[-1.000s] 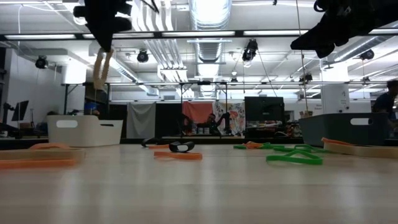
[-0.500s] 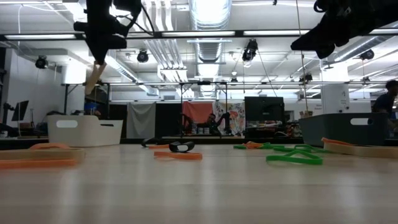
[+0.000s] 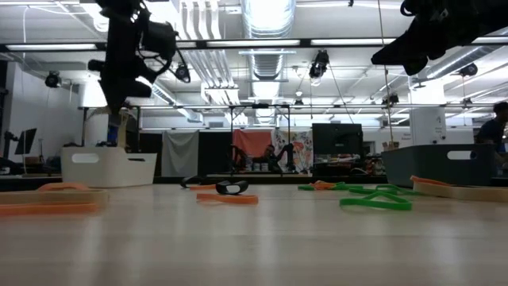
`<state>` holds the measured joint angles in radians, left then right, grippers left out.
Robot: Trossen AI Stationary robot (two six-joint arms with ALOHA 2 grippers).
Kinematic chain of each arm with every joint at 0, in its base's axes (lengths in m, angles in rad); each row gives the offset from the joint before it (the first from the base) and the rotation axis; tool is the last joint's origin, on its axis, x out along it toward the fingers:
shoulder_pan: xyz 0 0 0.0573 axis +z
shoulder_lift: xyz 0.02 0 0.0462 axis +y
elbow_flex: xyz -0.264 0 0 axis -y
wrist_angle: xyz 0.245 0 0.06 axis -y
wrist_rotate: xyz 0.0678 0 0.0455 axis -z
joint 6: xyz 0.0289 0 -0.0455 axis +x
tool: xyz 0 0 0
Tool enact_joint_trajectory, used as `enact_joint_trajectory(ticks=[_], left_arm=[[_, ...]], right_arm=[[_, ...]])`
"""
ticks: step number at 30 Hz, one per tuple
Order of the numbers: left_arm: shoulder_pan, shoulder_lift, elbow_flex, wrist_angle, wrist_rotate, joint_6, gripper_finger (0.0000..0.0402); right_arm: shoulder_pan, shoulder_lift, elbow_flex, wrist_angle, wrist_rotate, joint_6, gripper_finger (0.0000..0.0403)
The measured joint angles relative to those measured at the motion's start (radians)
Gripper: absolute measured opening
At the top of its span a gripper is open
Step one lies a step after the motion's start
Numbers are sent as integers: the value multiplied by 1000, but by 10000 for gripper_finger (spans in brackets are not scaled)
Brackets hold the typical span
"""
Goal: Sort rubber bands into baskets
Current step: Put the brown rubber band into the white bin
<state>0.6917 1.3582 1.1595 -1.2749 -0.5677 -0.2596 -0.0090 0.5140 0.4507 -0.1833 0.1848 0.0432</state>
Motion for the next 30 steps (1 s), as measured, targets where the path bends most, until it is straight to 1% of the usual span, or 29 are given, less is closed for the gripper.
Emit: enact_joint_trajectory(ticks=[4, 8, 13, 21, 30], left_arm=[[16, 0, -64, 79, 18, 25, 0], [28, 0, -102, 128, 21, 42, 0], [49, 0, -108, 153, 7, 63, 0], [97, 0, -108, 270, 1, 120, 0], [149, 0, -109, 269, 2, 120, 0]], right_arm=[[0, 0, 0, 0, 0, -1, 36], [0, 0, 0, 0, 0, -1, 36], [0, 0, 0, 0, 0, -2, 36], [0, 0, 0, 0, 0, -2, 36], [0, 0, -5, 0, 0, -2, 36]])
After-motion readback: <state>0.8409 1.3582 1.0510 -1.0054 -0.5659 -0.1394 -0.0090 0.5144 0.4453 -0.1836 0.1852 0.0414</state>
